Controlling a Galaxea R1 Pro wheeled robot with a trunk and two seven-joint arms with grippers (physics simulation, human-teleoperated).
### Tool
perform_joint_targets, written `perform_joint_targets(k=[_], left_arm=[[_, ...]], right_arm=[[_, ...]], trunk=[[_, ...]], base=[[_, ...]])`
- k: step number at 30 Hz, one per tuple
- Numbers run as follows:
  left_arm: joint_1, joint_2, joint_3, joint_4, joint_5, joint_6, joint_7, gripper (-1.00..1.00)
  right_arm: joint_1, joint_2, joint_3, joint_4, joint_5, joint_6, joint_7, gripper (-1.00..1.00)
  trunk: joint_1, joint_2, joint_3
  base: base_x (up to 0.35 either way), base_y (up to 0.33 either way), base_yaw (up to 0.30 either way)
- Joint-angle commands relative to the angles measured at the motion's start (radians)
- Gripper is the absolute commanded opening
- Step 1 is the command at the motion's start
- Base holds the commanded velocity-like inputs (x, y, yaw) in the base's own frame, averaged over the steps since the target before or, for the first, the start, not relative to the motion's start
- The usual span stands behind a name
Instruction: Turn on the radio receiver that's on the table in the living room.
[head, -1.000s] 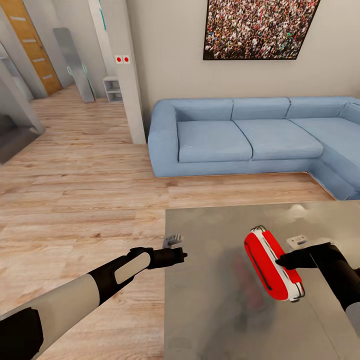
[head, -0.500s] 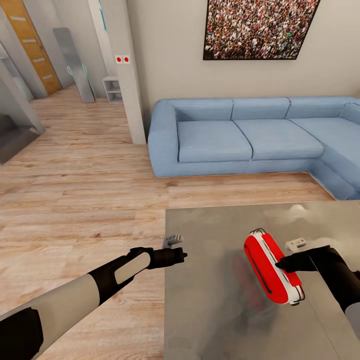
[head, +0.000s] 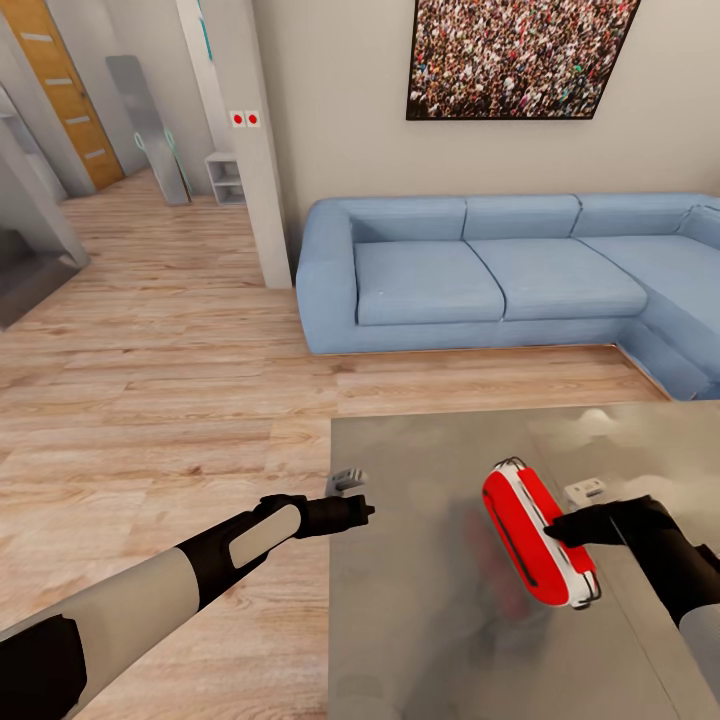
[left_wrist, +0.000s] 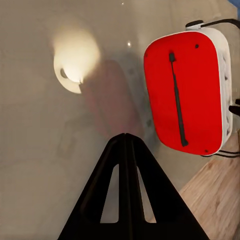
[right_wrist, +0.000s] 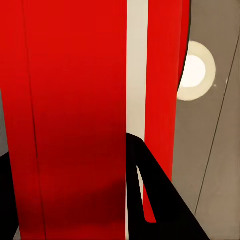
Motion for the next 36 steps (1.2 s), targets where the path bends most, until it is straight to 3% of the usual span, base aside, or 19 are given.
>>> perform_joint_targets(k=[1,36], left_arm=[[0.000,0.000,0.000,0.000,0.000,0.000,0.000,-1.00],[0.000,-0.006,-0.001,0.046,0.000,0.000,-0.008,-1.00]], right_arm=[[0.000,0.001,0.000,0.001,0.001,-0.002,-0.002,-1.00],[0.000,0.003,-0.015,0.004,0.001,-0.010,-0.004,-1.00]], trunk=[[0.000,0.000,0.000],[0.000,0.000,0.000]], base=[[0.000,0.000,0.000],[0.000,0.000,0.000]])
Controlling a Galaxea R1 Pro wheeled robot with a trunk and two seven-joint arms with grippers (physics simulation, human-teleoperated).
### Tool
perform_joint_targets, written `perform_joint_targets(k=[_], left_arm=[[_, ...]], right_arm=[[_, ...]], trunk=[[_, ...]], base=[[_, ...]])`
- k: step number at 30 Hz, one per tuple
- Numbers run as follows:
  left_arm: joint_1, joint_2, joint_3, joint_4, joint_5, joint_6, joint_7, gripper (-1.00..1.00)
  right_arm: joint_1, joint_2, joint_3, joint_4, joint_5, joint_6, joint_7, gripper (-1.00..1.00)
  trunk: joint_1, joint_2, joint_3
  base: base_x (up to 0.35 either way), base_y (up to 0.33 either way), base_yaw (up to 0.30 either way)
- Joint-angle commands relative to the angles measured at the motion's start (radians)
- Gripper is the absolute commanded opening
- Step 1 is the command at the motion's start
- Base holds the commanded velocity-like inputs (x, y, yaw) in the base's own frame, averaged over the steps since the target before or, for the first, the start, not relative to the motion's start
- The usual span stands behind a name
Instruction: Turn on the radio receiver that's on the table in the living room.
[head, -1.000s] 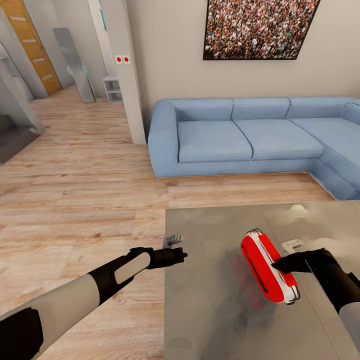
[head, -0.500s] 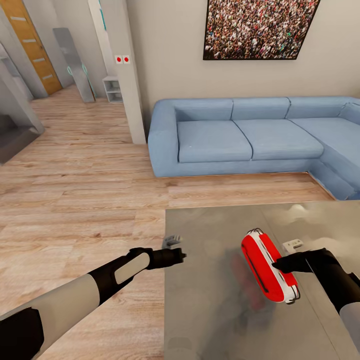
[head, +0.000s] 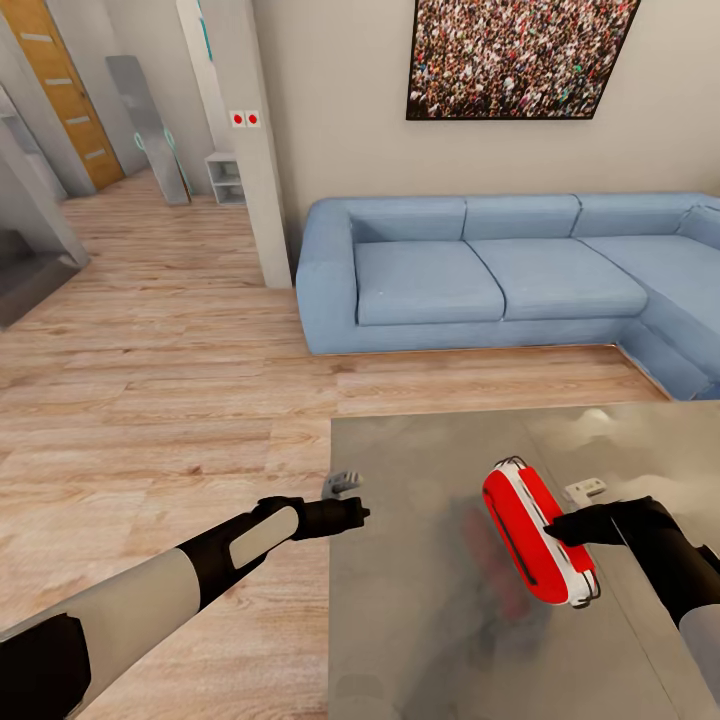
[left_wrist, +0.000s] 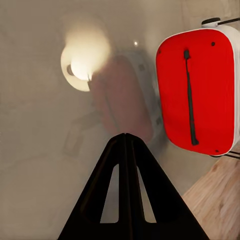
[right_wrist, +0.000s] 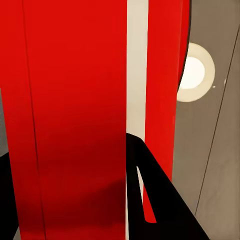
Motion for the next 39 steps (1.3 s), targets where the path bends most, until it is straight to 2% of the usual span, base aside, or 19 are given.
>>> perform_joint_targets(k=[1,11,20,21,27,39], left_arm=[[0.000,0.000,0.000,0.000,0.000,0.000,0.000,-1.00],[0.000,0.000,0.000,-0.001,0.000,0.000,-0.001,-1.00],[0.000,0.000,0.000,-0.001,0.000,0.000,-0.001,-1.00],[0.000,0.000,0.000,-0.001,0.000,0.000,-0.001,-1.00],[0.000,0.000,0.000,-0.001,0.000,0.000,-0.001,-1.00],[0.000,0.000,0.000,-0.001,0.000,0.000,-0.001,-1.00]], right_arm=[[0.000,0.000,0.000,0.000,-0.002,0.000,0.000,-1.00],[0.000,0.001,0.002,0.001,-0.003,0.001,-0.002,-1.00],[0.000,0.012,0.002,0.002,-0.003,-0.001,-0.002,-1.00],[0.000,0.012,0.002,0.003,-0.003,-0.001,-0.002,1.00],[0.000,0.012,0.003,0.045,-0.001,-0.016,-0.002,1.00],[0.000,0.012,0.002,0.056,-0.001,-0.027,-0.002,1.00]], trunk=[[0.000,0.000,0.000],[0.000,0.000,0.000],[0.000,0.000,0.000],[0.000,0.000,0.000],[0.000,0.000,0.000],[0.000,0.000,0.000]], base=[[0.000,0.000,0.000],[0.000,0.000,0.000],[0.000,0.000,0.000],[0.000,0.000,0.000],[0.000,0.000,0.000],[0.000,0.000,0.000]])
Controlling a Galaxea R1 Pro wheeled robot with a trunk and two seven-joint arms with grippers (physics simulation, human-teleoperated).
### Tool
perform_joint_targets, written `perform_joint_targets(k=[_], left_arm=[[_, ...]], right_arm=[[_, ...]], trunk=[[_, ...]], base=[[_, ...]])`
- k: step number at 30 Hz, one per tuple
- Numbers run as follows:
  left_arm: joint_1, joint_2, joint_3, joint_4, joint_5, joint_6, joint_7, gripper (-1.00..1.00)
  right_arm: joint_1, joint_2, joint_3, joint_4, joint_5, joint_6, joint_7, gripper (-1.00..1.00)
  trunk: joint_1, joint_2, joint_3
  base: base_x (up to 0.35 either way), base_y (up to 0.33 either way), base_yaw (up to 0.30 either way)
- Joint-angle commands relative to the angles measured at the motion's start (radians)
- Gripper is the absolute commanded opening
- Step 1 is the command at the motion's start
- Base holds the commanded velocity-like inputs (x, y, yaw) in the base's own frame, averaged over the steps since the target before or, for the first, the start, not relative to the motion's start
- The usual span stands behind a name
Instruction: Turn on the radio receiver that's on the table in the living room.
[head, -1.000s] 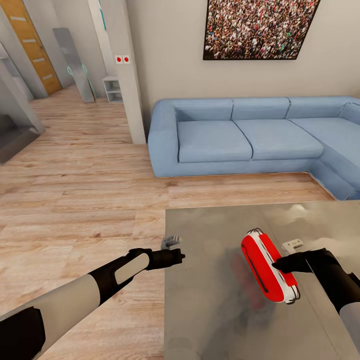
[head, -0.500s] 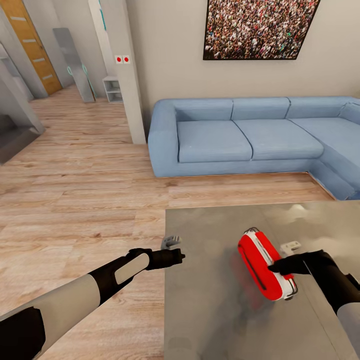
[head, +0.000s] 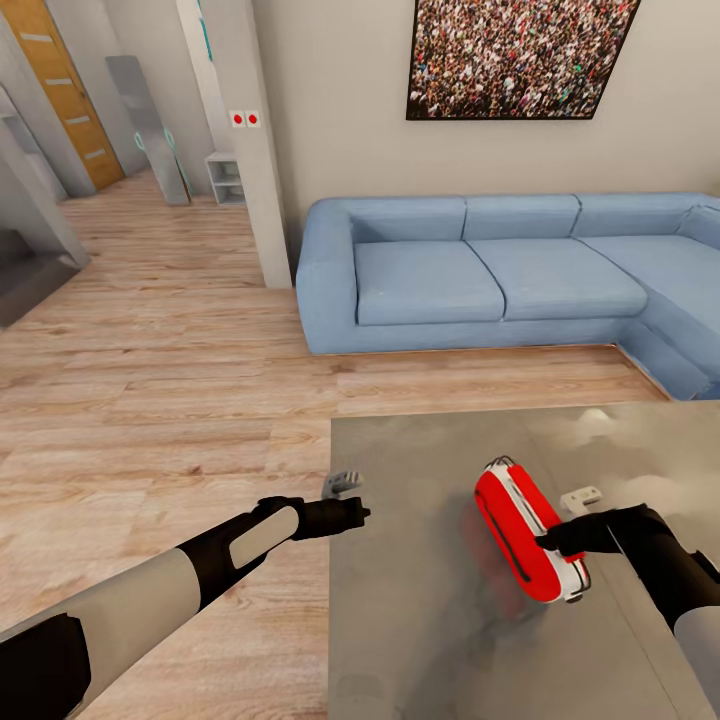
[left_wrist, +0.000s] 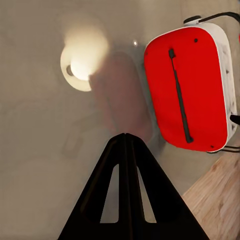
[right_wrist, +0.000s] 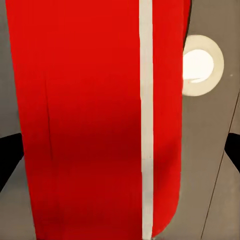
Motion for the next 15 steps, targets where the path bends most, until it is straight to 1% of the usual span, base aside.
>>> perform_joint_targets(k=[1,10,15], left_arm=[[0.000,0.000,0.000,0.000,0.000,0.000,0.000,-1.00],[0.000,0.000,0.000,0.000,0.000,0.000,0.000,-1.00],[0.000,0.000,0.000,-0.001,0.000,0.000,0.000,-1.00]], right_arm=[[0.000,0.000,0.000,0.000,0.000,0.000,0.000,1.00],[0.000,-0.001,0.000,-0.003,0.004,0.000,0.002,1.00],[0.000,-0.006,0.002,-0.042,0.004,0.009,0.013,1.00]], trunk=[[0.000,0.000,0.000],[0.000,0.000,0.000],[0.000,0.000,0.000]], base=[[0.000,0.000,0.000],[0.000,0.000,0.000],[0.000,0.000,0.000]])
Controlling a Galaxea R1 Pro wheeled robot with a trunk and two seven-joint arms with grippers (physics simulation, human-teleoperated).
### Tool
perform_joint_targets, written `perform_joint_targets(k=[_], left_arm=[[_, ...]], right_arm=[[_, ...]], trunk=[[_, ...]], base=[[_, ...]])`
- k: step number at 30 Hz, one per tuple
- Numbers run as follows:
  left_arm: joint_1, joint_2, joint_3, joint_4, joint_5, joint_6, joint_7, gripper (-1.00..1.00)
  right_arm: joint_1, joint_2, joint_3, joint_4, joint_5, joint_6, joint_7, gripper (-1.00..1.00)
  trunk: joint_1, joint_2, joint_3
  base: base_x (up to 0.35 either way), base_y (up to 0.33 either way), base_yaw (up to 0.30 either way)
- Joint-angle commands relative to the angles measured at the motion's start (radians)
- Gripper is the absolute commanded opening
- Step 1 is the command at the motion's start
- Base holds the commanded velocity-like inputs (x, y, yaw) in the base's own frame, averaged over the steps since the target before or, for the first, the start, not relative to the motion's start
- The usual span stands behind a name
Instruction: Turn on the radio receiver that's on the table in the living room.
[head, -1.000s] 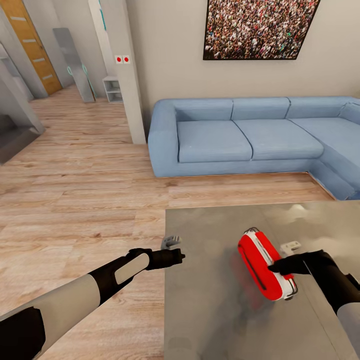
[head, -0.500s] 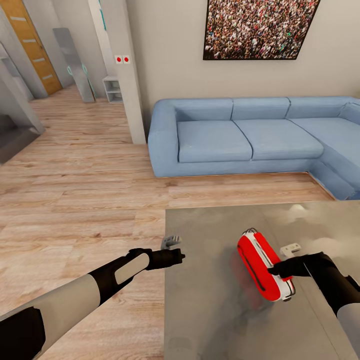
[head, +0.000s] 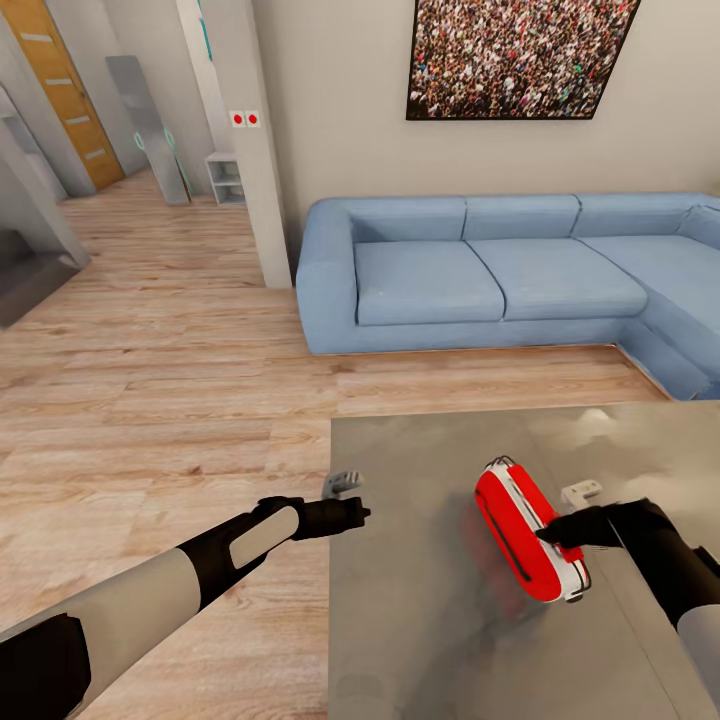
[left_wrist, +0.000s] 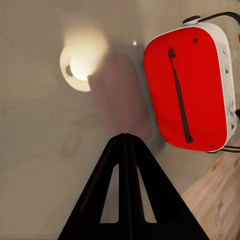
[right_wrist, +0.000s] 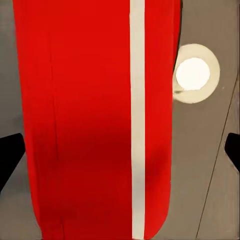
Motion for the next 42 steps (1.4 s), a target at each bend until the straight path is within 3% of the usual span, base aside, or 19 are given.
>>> perform_joint_targets(k=[1,5,8,10,16,20,21,26,31,36,42], left_arm=[[0.000,0.000,0.000,-0.001,0.000,0.000,-0.001,-1.00],[0.000,-0.002,0.000,-0.002,0.000,0.000,-0.001,-1.00],[0.000,-0.006,0.000,-0.003,-0.001,0.001,-0.002,-1.00],[0.000,-0.008,0.000,-0.004,-0.001,0.001,-0.003,-1.00],[0.000,-0.009,0.000,-0.007,-0.002,0.002,-0.003,-1.00],[0.000,-0.010,0.000,-0.009,-0.002,0.003,-0.003,-1.00],[0.000,-0.009,0.000,-0.009,-0.002,0.003,-0.003,-1.00],[0.000,-0.009,0.001,-0.010,-0.001,0.004,-0.003,-1.00],[0.000,-0.009,0.001,-0.010,0.001,0.005,-0.003,-1.00],[0.000,-0.007,0.002,-0.010,0.007,0.003,-0.003,-1.00],[0.000,-0.004,0.002,-0.011,0.009,0.003,-0.003,-1.00]], right_arm=[[0.000,-0.003,0.001,-0.027,0.000,0.004,0.007,1.00],[0.000,-0.011,0.004,-0.152,0.003,0.054,0.056,1.00],[0.000,-0.026,0.005,-0.269,0.008,0.157,0.139,1.00],[0.000,-0.055,0.004,-0.370,0.009,0.239,0.211,1.00],[0.004,-0.147,0.004,-0.594,0.009,0.412,0.307,1.00],[0.005,-0.213,0.003,-0.696,0.006,0.412,0.355,1.00],[0.005,-0.224,0.003,-0.703,0.005,0.412,0.364,1.00],[0.005,-0.333,0.001,-0.729,0.000,0.412,0.464,1.00],[0.005,-0.405,0.001,-0.731,0.000,0.412,0.526,1.00],[0.005,-0.434,0.001,-0.729,0.000,0.412,0.541,1.00],[0.022,-0.439,0.001,-0.729,-0.001,0.412,0.545,1.00]], trunk=[[0.000,0.000,0.000],[0.000,0.000,0.000],[0.000,0.000,0.000],[0.000,0.000,0.000],[0.000,0.000,0.000],[0.000,0.000,0.000],[0.000,0.000,0.000],[0.000,0.000,0.000],[0.000,0.000,0.000],[0.000,0.000,0.000],[0.000,0.000,0.000]], base=[[0.000,0.000,0.000],[0.000,0.000,0.000],[0.000,0.000,0.000],[0.000,0.000,0.000],[0.000,0.000,0.000],[0.000,0.000,0.000],[0.000,0.000,0.000],[0.000,0.000,0.000],[0.000,0.000,0.000],[0.000,0.000,0.000],[0.000,0.000,0.000]])
